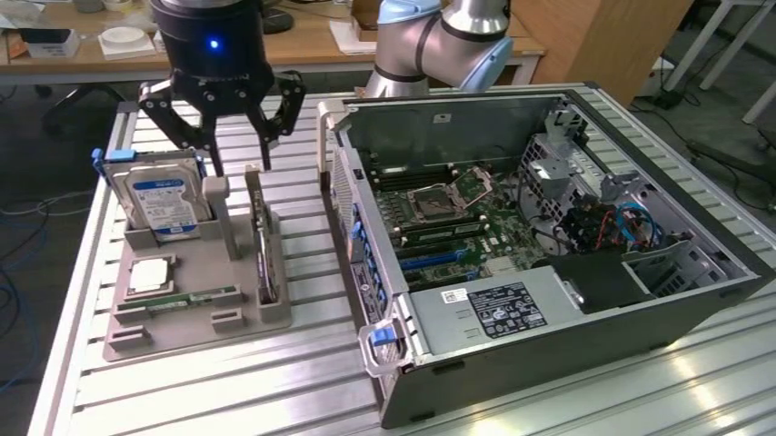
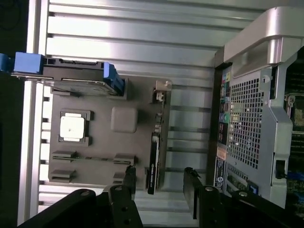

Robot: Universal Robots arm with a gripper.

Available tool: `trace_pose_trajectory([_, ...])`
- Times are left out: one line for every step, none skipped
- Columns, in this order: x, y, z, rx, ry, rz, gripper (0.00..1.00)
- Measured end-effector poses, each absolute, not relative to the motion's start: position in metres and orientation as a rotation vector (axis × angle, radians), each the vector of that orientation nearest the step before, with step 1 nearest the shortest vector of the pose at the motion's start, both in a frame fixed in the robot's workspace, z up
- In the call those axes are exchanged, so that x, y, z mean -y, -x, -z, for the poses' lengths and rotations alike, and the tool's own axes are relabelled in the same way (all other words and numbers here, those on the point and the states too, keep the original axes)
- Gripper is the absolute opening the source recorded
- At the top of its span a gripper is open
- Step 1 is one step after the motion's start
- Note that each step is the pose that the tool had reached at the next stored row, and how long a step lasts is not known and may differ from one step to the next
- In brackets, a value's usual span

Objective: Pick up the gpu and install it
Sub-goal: 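Pick up the gpu and move the gpu toward the slot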

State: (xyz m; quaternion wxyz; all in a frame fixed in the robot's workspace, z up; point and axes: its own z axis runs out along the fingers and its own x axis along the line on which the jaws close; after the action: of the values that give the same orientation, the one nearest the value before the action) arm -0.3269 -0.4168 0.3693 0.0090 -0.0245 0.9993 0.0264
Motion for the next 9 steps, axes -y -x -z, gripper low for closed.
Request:
trace_pose_trajectory([0.417,0.327,-0.367,-3.122,0.077,-0.082,0.53])
trace_pose_trajectory([0.417,0.327,-0.366,-3.122,0.077,-0.082,0.53])
trace_pose_trajectory([0.418,0.327,-0.364,-3.122,0.077,-0.082,0.53])
trace_pose_trajectory([0.418,0.327,-0.362,-3.122,0.077,-0.082,0.53])
trace_pose_trajectory([0.418,0.327,-0.36,-3.122,0.077,-0.082,0.53])
trace_pose_trajectory([0.418,0.327,-0.358,-3.122,0.077,-0.082,0.53])
trace_pose_trajectory([0.419,0.327,-0.357,-3.122,0.077,-0.082,0.53])
trace_pose_trajectory([0.419,0.327,-0.355,-3.122,0.077,-0.082,0.53])
trace_pose_trajectory([0.419,0.327,-0.353,-3.122,0.077,-0.083,0.53])
